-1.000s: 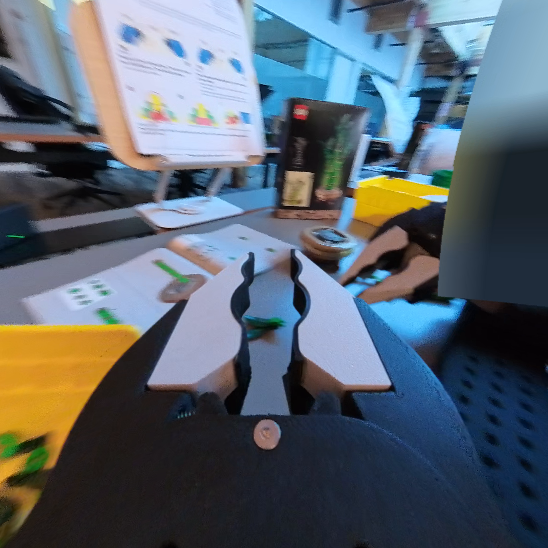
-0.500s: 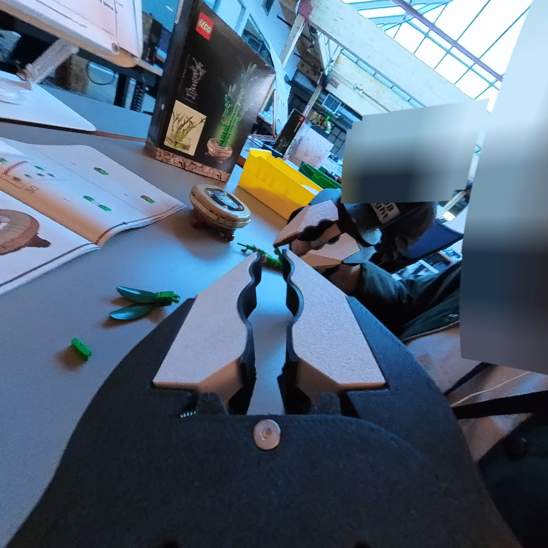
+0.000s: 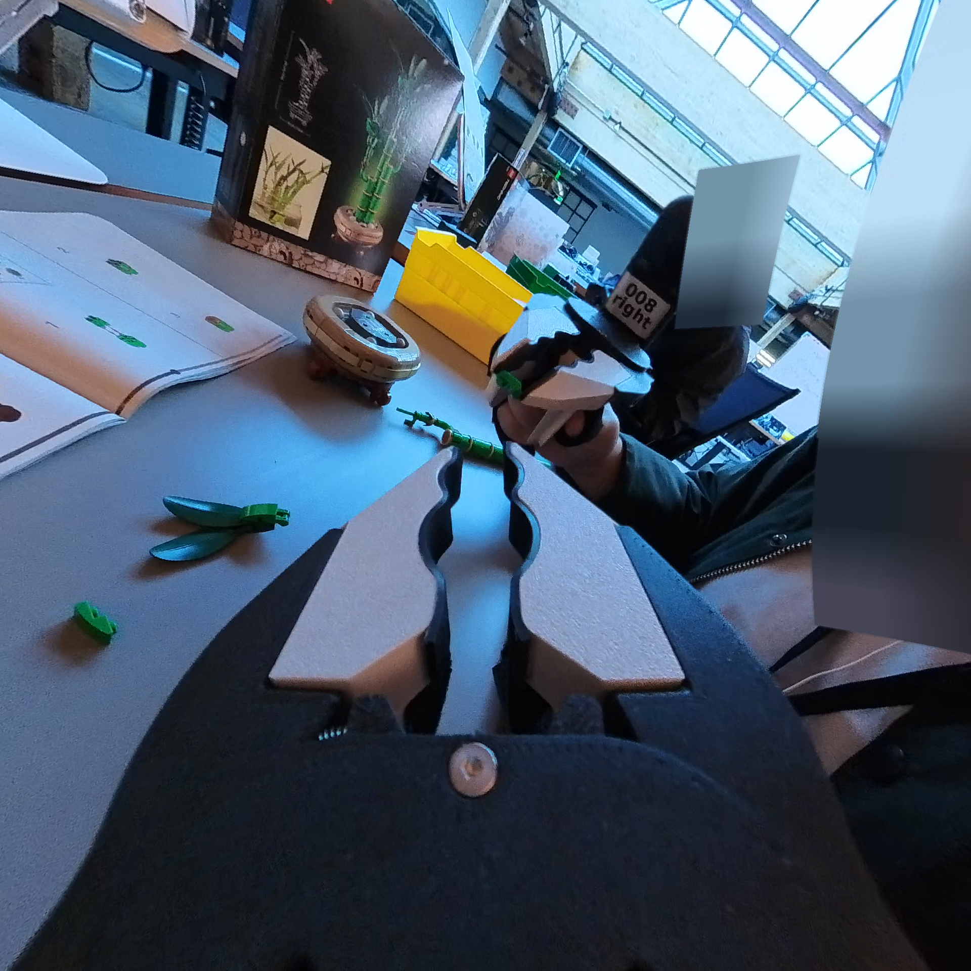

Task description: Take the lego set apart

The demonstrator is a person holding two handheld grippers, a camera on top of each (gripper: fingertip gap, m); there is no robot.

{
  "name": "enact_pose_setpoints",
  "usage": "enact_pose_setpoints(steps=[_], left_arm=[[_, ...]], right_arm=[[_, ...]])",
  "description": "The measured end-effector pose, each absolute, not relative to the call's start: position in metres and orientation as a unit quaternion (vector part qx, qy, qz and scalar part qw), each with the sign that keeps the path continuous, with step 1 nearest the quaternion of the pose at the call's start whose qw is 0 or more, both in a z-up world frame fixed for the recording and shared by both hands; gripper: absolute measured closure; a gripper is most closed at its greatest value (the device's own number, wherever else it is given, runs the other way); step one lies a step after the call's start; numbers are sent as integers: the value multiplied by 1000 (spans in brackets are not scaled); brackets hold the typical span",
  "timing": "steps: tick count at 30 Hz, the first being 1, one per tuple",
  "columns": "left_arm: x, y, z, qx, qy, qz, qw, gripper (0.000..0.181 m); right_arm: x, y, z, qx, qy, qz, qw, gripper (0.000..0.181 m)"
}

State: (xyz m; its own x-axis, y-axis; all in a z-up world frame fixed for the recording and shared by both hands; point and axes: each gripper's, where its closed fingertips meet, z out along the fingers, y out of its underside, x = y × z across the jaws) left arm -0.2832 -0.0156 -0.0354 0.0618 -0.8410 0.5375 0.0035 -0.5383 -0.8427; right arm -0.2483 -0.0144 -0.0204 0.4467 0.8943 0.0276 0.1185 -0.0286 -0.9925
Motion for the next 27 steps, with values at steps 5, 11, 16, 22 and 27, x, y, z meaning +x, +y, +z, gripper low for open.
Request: enact_pose_setpoints(steps=[5,11,16,22,27], left_arm=[[-281,-19,-30,-626,316,-628,338,167],[-277,-19,-33,-631,291,-654,299,154],[-269,-28,-44,-642,320,-639,276,163],[-263,-35,-58,-658,361,-605,267,177],[-268,-28,-43,-641,344,-615,304,153]], right_arm=[[-250,-17,-20,-628,-400,361,562,167],[-265,-26,-37,-614,-480,270,566,167],[-275,-32,-51,-597,-532,207,563,168],[-279,-35,-53,-579,-554,172,573,172],[-278,-38,-35,-583,-507,252,582,176]])
